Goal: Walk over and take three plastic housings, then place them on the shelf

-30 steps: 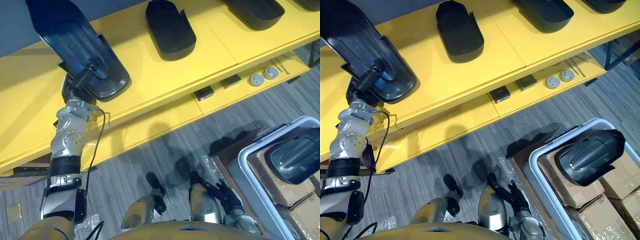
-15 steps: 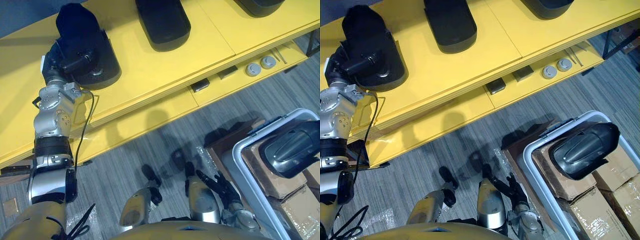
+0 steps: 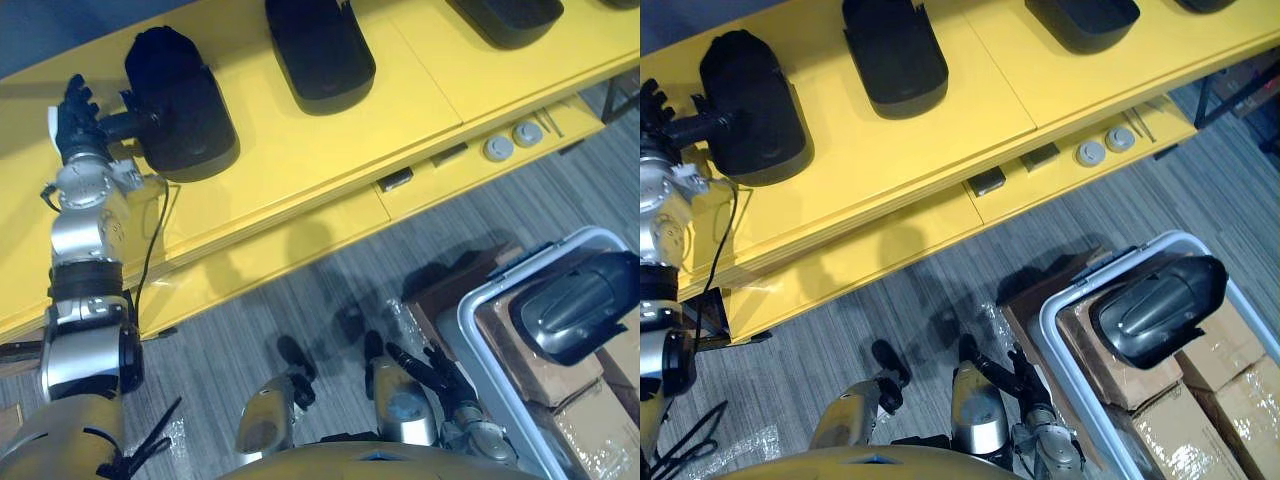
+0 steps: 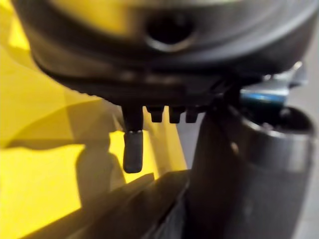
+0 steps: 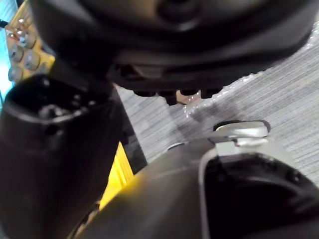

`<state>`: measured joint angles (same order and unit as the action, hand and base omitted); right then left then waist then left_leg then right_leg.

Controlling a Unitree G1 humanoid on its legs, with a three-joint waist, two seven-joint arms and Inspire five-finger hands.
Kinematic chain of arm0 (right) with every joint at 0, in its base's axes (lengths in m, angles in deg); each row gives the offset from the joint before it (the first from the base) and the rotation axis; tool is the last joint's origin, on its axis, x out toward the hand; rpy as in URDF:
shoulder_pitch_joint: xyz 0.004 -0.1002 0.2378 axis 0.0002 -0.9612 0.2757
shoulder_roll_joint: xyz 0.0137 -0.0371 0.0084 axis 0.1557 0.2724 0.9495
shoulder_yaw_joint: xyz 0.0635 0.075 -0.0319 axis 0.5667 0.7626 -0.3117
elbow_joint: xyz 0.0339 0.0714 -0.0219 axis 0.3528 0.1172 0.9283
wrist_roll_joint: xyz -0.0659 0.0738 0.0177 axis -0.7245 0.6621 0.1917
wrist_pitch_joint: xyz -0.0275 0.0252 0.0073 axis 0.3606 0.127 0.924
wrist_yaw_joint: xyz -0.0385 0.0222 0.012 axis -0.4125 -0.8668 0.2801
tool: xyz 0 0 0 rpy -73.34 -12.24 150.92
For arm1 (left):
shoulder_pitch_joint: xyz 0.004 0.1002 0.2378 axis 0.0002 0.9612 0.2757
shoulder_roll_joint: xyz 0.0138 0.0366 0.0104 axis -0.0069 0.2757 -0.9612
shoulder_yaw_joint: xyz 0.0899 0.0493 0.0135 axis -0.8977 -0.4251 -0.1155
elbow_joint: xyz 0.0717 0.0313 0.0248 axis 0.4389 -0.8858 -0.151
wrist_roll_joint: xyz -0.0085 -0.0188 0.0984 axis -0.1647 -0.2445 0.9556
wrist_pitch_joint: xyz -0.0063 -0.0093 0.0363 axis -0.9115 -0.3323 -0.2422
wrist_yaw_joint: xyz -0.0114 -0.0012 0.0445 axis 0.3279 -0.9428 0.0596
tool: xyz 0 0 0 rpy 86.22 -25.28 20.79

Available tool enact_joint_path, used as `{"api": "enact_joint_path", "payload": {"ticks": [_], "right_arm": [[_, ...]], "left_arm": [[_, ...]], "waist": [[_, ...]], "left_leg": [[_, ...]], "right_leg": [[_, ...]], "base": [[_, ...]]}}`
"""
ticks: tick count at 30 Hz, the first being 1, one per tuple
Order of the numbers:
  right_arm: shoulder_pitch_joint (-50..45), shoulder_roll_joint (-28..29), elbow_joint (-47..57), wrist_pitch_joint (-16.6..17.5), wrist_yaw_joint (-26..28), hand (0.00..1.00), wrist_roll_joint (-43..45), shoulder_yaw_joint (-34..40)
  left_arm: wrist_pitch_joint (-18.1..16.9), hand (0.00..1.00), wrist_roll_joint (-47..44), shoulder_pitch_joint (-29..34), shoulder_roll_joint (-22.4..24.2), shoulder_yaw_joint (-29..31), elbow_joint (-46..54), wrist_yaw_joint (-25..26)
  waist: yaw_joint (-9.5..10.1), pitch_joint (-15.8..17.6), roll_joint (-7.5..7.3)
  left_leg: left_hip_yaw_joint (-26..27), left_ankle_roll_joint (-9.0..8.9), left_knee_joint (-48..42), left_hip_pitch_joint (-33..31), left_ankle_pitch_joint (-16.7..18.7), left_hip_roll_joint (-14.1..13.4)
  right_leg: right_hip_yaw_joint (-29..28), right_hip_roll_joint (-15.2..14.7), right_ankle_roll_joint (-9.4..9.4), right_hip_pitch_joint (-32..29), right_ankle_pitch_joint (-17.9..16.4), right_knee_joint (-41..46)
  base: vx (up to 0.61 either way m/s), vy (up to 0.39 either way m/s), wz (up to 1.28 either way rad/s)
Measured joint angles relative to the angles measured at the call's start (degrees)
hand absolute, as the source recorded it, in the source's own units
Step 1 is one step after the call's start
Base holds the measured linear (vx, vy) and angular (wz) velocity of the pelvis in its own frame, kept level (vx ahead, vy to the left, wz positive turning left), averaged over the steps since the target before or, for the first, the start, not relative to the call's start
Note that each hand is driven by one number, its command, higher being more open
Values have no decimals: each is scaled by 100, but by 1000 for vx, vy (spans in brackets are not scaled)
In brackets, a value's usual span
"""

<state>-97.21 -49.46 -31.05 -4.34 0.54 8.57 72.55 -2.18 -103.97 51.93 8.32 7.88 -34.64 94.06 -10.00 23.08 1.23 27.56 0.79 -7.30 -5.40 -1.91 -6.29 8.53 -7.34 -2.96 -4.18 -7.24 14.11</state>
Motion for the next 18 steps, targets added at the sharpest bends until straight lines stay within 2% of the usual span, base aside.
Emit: {"api": "enact_joint_path", "payload": {"ticks": [2, 3, 5, 6, 7, 8, 9, 10, 12, 14, 15, 18], "right_arm": [[7, -41, -29, 13, 112, 100, -60, -44], [16, -56, -51, 41, 121, 100, -167, -64], [62, -107, -169, 103, 104, 100, -231, -147], [98, -107, -243, 107, 100, 100, -231, -137], [133, -104, -354, 104, 93, 100, -232, -98], [130, -97, -498, 107, 78, 100, -232, 51], [122, -85, -544, 108, 72, 100, -234, 130], [122, 1, -640, 124, 54, 100, -232, 376], [94, 238, -880, 191, 52, 100, -228, 741], [-17, 421, -1057, 221, 84, 100, -229, 1113], [-51, 435, -1158, 239, 111, 100, -234, 1369], [-59, 385, -1217, 288, 114, 100, -233, 1590]], "left_arm": [[-281, 100, 39, 797, 340, 20, 620, 150], [-343, 100, 41, 1020, 419, 33, 791, 187], [-583, 100, 64, 1918, 752, 82, 1423, 404], [-672, 100, 70, 2116, 853, 104, 1578, 445], [-799, 100, 93, 2430, 1062, 137, 1868, 516], [-1011, 100, 314, 2945, 1461, 124, 2342, 550], [-1124, 100, 419, 3166, 1605, 100, 2532, 549], [-1276, 100, 648, 3500, 1797, -35, 2858, 510], [-1379, 100, 878, 3860, 1923, -336, 3133, 393], [-1513, 100, 1208, 4158, 2043, -582, 3222, 240], [-1605, 100, 1304, 4377, 2092, -696, 3241, 49], [-1617, 100, 1466, 4457, 2097, -728, 3193, -137]], "waist": [[96, -1, -1], [162, -8, -8], [371, -52, 9], [403, -56, 7], [464, -78, 16], [530, -190, 90], [528, -260, 129], [515, -354, 173], [524, -485, 98], [543, -762, 33], [584, -1018, 37], [675, -1066, 48]], "left_leg": [[-294, -42, -560, 10, 180, -238], [-352, -61, -658, 22, 191, -280], [-643, -171, -790, 77, 155, -326], [-691, -66, -1119, 21, 329, -383], [-766, -52, -1833, -72, 570, -531], [-966, -90, -2723, -122, 774, -713], [-1036, -79, -2859, -103, 748, -754], [-1104, -138, -2701, -100, 808, -736], [-1086, -143, -2425, -95, 810, -673], [-1217, -177, -1716, 126, 789, -448], [-1343, -372, -1086, 305, 659, -291], [-1489, -442, -1180, 289, 567, -213]], "right_leg": [[117, 136, 109, 358, -80, -132], [94, 154, 159, 363, -126, -114], [31, 150, 298, 370, -221, -57], [31, 138, 304, 361, -223, -45], [-8, 131, 317, 337, -231, -15], [-24, 139, 316, 309, -247, 13], [-7, 143, 302, 256, -272, 73], [92, 124, 233, 141, -299, 230], [361, 47, 210, 225, -276, 137], [648, -36, 209, 327, -274, 14], [744, -74, 204, 350, -271, -81], [879, -131, 125, 599, -217, -325]], "base": [[-21, -115, 10], [-71, -114, -23], [-56, -97, -28], [-23, -73, -19], [36, -35, -14], [70, -4, -6], [131, 48, 25], [110, 66, 48], [121, 68, 80], [139, 42, 92], [129, 35, 67], [110, 41, 34]]}}
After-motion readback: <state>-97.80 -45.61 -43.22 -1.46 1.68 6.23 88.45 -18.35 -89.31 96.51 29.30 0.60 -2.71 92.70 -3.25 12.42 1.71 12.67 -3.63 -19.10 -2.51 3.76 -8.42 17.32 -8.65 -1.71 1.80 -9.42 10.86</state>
